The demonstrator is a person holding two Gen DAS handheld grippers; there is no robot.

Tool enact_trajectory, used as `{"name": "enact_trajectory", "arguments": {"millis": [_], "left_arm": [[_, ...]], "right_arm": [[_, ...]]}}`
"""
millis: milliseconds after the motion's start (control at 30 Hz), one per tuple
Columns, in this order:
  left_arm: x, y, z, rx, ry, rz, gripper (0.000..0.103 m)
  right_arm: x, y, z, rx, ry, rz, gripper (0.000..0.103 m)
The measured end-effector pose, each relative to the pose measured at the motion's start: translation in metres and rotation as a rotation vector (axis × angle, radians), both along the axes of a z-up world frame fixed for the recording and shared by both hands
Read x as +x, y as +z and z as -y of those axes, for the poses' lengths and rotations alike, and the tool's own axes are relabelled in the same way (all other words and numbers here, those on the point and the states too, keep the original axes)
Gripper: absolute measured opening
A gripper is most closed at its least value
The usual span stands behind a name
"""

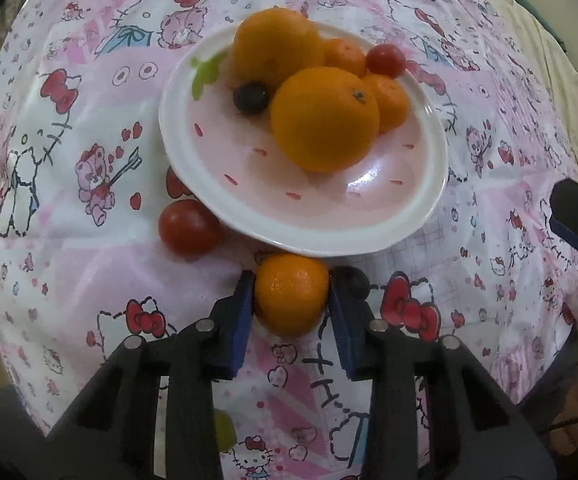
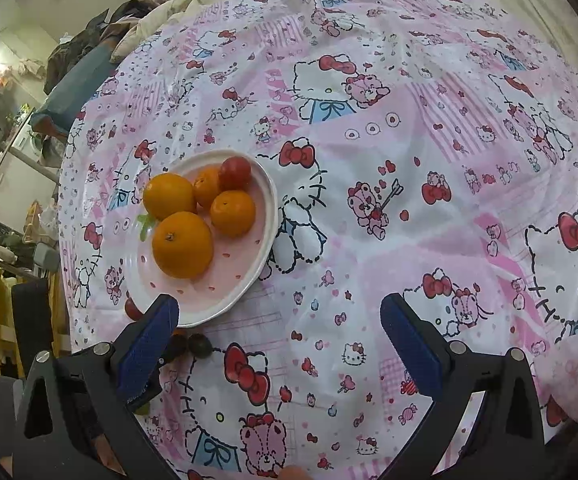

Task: Organize fruits
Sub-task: 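Grasp a mandarin beside the plate with the left tool, then grasp the dark grape with the right tool while the left tool lifts the mandarin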

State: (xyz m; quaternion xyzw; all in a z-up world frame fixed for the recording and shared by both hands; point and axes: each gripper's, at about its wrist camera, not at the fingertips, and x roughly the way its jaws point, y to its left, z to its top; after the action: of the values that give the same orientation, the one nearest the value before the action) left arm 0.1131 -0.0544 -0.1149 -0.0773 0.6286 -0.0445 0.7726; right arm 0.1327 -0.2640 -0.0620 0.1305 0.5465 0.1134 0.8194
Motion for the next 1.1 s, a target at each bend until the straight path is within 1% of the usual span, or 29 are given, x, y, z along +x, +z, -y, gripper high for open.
{"name": "enact_trajectory", "arguments": {"millis": [167,400,433,467,567,633,700,733,800,867,933,1033,1100], "left_arm": [[-0.007,0.011,-0.009,0.000,0.009,0.001,0.031],[-0.019,0.048,-0.028,0.007,0.004,0.040,0.031],[-0.020,0.053,-0.033,0.007,0.007,0.047,0.031],[-0.023,0.058,-0.038,0.007,0.011,0.054,0.031],[-0.029,0.070,-0.053,0.012,0.027,0.067,0.032],[-0.031,0.073,-0.064,0.012,0.044,0.066,0.032],[-0.029,0.071,-0.069,-0.001,0.060,0.062,0.032],[-0.030,0.069,-0.073,-0.012,0.071,0.061,0.032],[-0.030,0.065,-0.080,-0.040,0.102,0.056,0.032],[-0.029,0.060,-0.084,-0.062,0.136,0.049,0.031],[-0.027,0.061,-0.086,-0.077,0.156,0.055,0.032],[-0.026,0.069,-0.084,-0.087,0.148,0.083,0.032],[-0.027,0.071,-0.082,-0.087,0.144,0.090,0.032]], "right_arm": [[0.000,-0.001,-0.002,-0.003,0.004,-0.004,0.103],[-0.003,-0.003,-0.009,-0.017,0.024,-0.012,0.103],[-0.003,-0.004,-0.010,-0.011,0.032,-0.023,0.103],[-0.003,-0.006,-0.011,0.012,0.050,-0.045,0.103],[-0.006,-0.008,-0.015,0.092,0.084,-0.070,0.102],[-0.007,-0.012,-0.020,0.096,0.100,-0.101,0.101],[-0.008,-0.019,-0.025,0.128,0.117,-0.129,0.089],[-0.007,-0.022,-0.028,0.134,0.123,-0.149,0.087],[-0.008,-0.029,-0.034,0.160,0.140,-0.185,0.069],[-0.010,-0.035,-0.043,0.180,0.172,-0.213,0.062],[-0.012,-0.038,-0.055,0.170,0.209,-0.212,0.060],[-0.013,-0.043,-0.070,0.149,0.249,-0.210,0.056],[-0.012,-0.051,-0.082,0.123,0.276,-0.213,0.047]]}}
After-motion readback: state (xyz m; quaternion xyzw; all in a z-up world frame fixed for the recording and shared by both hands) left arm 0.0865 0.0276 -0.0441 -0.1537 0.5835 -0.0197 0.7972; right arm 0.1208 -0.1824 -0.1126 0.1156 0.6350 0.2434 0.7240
